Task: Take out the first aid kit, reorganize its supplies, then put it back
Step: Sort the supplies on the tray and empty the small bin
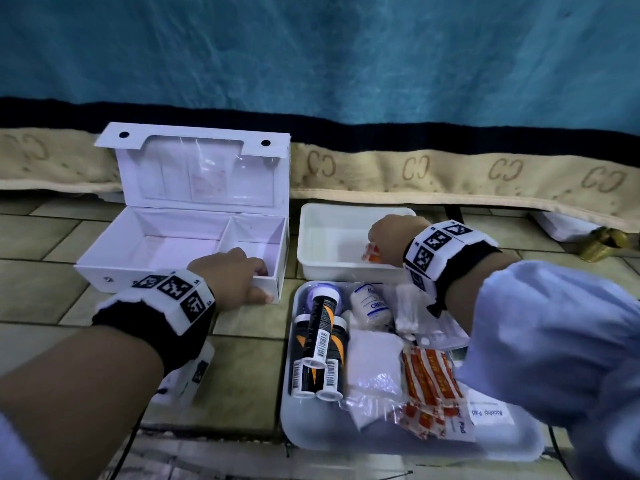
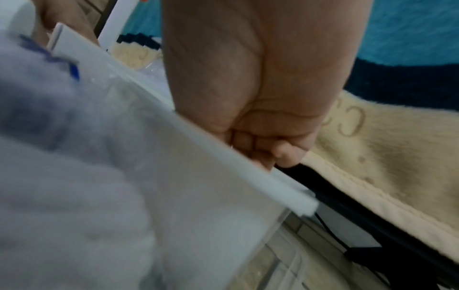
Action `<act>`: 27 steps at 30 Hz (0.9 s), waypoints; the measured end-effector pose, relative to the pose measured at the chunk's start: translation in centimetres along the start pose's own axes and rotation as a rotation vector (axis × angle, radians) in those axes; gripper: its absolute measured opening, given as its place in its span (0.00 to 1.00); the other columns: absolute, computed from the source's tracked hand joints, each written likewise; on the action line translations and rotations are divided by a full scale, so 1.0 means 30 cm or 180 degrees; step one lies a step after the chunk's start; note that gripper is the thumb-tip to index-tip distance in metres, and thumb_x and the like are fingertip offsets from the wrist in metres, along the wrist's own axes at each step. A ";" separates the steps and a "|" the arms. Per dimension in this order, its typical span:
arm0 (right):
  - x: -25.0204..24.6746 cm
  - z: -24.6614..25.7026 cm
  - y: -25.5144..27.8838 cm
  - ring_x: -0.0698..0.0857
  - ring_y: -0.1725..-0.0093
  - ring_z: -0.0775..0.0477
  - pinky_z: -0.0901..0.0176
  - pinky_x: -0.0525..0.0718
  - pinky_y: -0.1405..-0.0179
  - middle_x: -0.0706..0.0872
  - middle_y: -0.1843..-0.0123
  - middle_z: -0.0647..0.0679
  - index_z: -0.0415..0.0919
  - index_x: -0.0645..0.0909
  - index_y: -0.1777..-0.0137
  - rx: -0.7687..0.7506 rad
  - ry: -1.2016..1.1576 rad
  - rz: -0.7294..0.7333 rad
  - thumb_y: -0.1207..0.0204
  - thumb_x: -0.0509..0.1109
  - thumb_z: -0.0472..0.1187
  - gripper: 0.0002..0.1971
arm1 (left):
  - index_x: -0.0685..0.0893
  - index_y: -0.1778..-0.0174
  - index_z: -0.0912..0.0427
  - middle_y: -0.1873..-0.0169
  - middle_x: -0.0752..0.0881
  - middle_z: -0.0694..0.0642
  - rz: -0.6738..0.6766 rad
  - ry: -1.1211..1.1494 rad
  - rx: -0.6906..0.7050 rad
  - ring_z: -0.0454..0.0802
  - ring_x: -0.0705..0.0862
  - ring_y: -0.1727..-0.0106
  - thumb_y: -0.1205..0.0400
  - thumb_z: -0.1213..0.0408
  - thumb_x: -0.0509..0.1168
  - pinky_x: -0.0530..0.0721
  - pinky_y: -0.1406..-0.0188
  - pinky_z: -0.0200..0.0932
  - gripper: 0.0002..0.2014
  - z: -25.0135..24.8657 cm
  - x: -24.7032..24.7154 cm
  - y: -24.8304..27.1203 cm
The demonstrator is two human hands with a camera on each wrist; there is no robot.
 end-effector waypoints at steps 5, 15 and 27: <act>-0.158 -0.045 0.096 0.81 0.56 0.42 0.55 0.76 0.63 0.85 0.51 0.46 0.41 0.81 0.46 0.0258 -0.0486 -0.0621 0.18 0.59 0.41 0.10 | 0.70 0.29 0.42 0.34 0.73 0.52 -0.0020 -0.0019 0.0013 0.54 0.78 0.36 0.22 0.39 0.61 0.76 0.43 0.48 0.26 -0.003 -0.001 -0.001; 0.000 -0.178 0.536 0.83 0.57 0.44 0.59 0.76 0.61 0.87 0.55 0.44 0.43 0.85 0.51 0.0867 -0.1475 -0.0034 0.25 0.70 0.43 0.07 | 0.70 0.28 0.45 0.32 0.71 0.54 0.0016 -0.0030 0.0037 0.55 0.77 0.35 0.21 0.40 0.61 0.76 0.38 0.49 0.26 -0.002 0.001 -0.003; 0.173 -0.014 0.557 0.86 0.48 0.43 0.59 0.73 0.63 0.84 0.47 0.47 0.46 0.78 0.49 0.0757 -0.1082 -0.0066 0.23 0.65 0.40 0.05 | 0.70 0.29 0.45 0.33 0.72 0.53 0.0059 0.0049 0.0000 0.54 0.76 0.35 0.21 0.40 0.61 0.75 0.38 0.49 0.26 -0.005 -0.001 -0.002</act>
Point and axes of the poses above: each hand's wrist, its own y-axis away from the middle knuckle, its own x-axis out of the palm, z = x × y, the point moved 8 cm from there along -y, towards the middle knuckle
